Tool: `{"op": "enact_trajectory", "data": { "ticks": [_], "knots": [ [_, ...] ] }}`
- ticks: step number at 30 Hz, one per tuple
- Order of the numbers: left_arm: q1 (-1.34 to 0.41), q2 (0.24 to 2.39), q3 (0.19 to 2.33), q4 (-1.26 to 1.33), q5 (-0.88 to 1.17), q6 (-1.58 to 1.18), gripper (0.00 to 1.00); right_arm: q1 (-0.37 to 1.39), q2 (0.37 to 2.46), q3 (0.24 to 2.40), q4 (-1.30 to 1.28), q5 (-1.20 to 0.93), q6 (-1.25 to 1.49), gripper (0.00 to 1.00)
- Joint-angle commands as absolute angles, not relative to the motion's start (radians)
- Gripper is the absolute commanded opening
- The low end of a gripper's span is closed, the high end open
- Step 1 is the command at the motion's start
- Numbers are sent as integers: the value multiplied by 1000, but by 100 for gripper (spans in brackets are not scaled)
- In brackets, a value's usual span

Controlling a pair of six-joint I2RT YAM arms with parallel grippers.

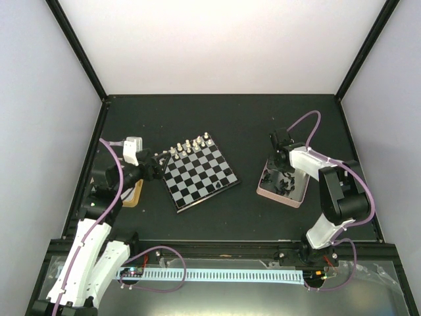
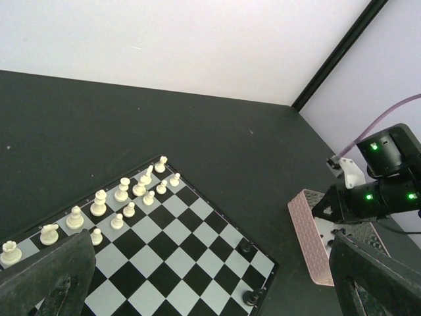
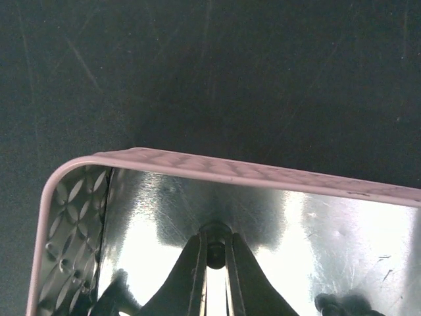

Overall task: Set up the chess pieces on the board
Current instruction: Pick up the chess piece from the storage box, then place the chess piece on the chessboard.

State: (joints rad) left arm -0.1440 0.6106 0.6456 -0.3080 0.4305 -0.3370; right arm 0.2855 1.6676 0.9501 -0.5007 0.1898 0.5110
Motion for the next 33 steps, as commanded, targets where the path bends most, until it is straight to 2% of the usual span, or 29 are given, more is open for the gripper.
{"op": "enact_trajectory", "data": {
  "ticks": [1,8,15,23,33],
  "knots": [
    [-136,606,669,-316,421,-339,99,281,1637,957,-486,214,487,2],
    [-136,603,666,-316,424,-342,99,317,1497,942,-546,130,487,2],
    [-136,605,668,-310,450,-354,99,520,1428,1023,-623,102,530,2],
    [-136,602,668,-310,455,-357,99,784,1582,1200,-662,124,572,3],
    [-136,591,669,-314,445,-347,99,854,1778,1303,-689,132,584,4]
  ]
}}
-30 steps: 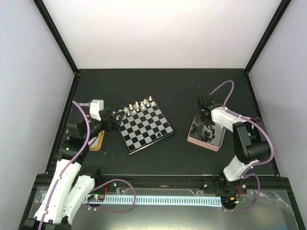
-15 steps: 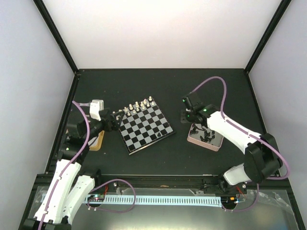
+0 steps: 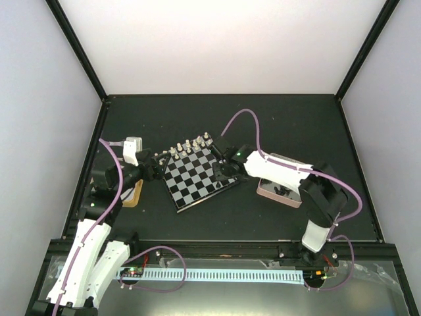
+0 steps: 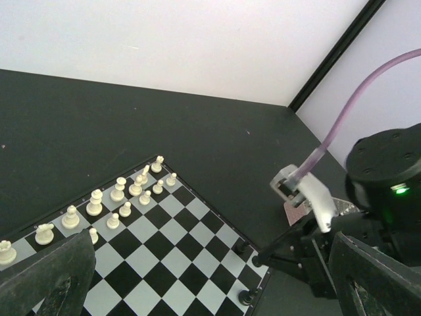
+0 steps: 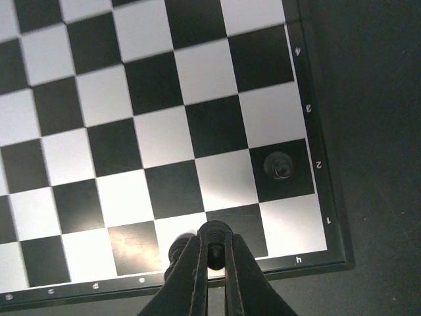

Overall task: Set up the chess pieces on the board
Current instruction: Place the chess piece on the chessboard.

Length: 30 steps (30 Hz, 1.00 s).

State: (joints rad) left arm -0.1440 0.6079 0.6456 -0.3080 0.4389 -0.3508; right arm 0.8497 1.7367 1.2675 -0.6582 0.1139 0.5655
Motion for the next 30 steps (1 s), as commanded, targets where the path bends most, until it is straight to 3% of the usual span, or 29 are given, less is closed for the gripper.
{"op": "enact_trajectory", "data": {
  "ticks": [1,30],
  "knots": [
    [-136,590,669,-314,446,-347,99,853,1795,1308,-690,132,584,4],
    [-135,589,667,-314,446,-345,99,854,1955,1382,-680,183,594,9]
  ]
}}
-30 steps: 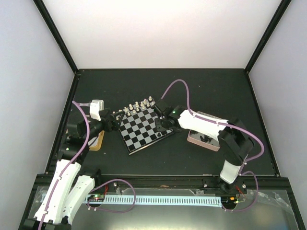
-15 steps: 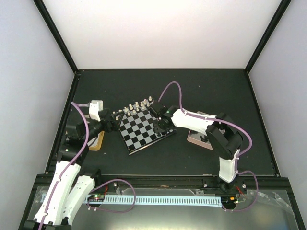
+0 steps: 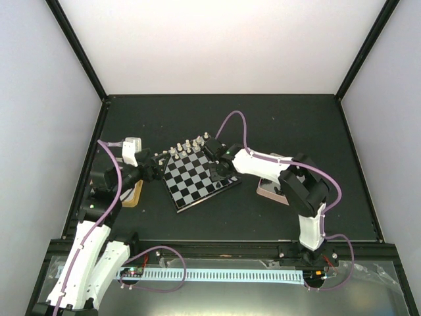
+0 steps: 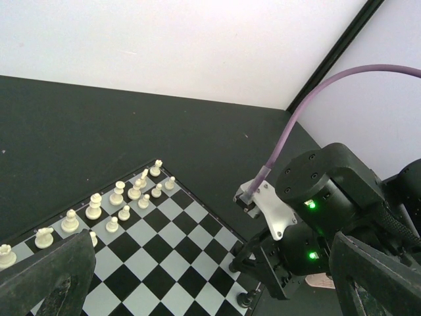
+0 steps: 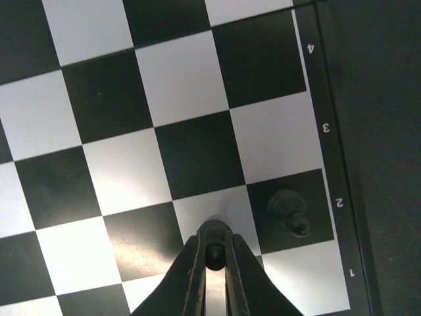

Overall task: Set up the chess pieces on the board
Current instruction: Place the chess piece on the chessboard, then pick up the chess piece from the storage box.

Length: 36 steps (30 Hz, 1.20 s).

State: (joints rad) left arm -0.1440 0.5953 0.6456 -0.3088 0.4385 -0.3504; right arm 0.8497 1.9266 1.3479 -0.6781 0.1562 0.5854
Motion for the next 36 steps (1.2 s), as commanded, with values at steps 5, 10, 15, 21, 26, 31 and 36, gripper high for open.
{"op": "enact_trajectory", "data": {
  "ticks": [5,10,15,21,26,31,36],
  "knots": [
    [-135,592,669,-317,442,-345,99,854,1929,1383,-681,147,597,23],
    [-135,596,670,-319,443,-345,99,851,1843,1379,-692,161,612,27],
    [-136,592,670,-319,442,-342,99,826,1701,1317,-689,212,639,28],
    [-136,591,672,-315,436,-341,99,713,1463,1130,-710,321,695,28],
    [-138,614,679,-271,448,-365,99,507,1230,889,-712,316,685,35],
    [-154,626,684,-256,445,-372,99,373,1155,752,-676,247,635,41],
    [-161,635,695,-255,451,-384,99,335,1240,718,-629,177,626,39]
  ]
}}
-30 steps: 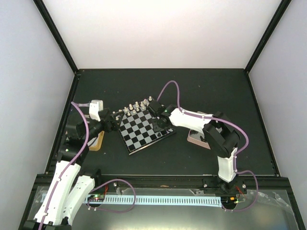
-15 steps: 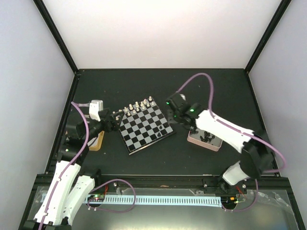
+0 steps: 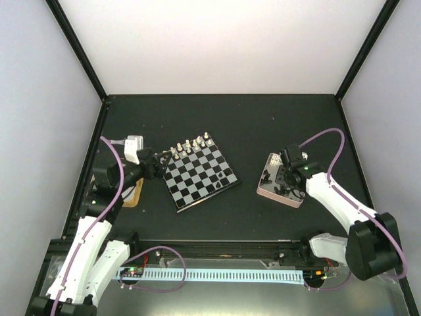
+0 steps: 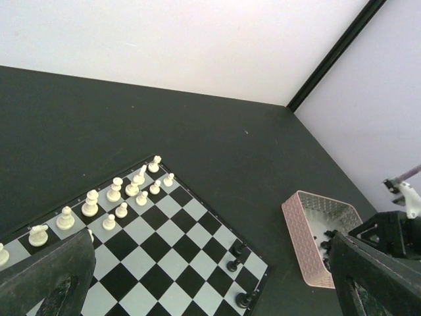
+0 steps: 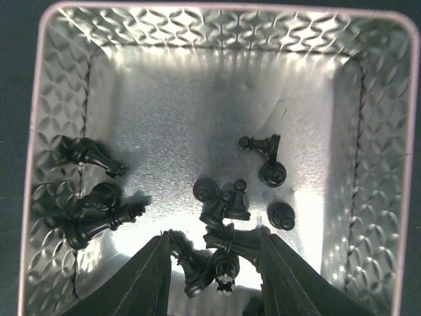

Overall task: Set up the chess pieces on the board
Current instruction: Pick up the chess piece from the storage box.

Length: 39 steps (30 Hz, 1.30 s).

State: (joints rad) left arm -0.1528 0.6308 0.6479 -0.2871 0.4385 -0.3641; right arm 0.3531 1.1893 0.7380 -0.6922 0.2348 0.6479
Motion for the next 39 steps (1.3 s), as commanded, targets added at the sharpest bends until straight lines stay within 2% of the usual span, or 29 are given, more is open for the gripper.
{"op": "enact_trajectory", "data": {
  "ticks": [1,12,21,23,27,39],
  "knots": [
    [-160,631,694,-246,455,-387,99,332,1259,714,-616,178,624,37],
    [-160,583,668,-247,438,-382,99,322,1461,738,-481,208,563,22],
    [-161,587,665,-249,432,-395,99,319,1494,736,-466,255,555,12],
    [-160,590,667,-249,430,-399,99,321,1497,738,-466,255,550,12],
    [-160,594,676,-254,429,-404,99,321,1507,754,-472,259,548,25],
    [-161,619,686,-245,422,-417,99,320,1520,794,-468,288,546,25]
  ]
}}
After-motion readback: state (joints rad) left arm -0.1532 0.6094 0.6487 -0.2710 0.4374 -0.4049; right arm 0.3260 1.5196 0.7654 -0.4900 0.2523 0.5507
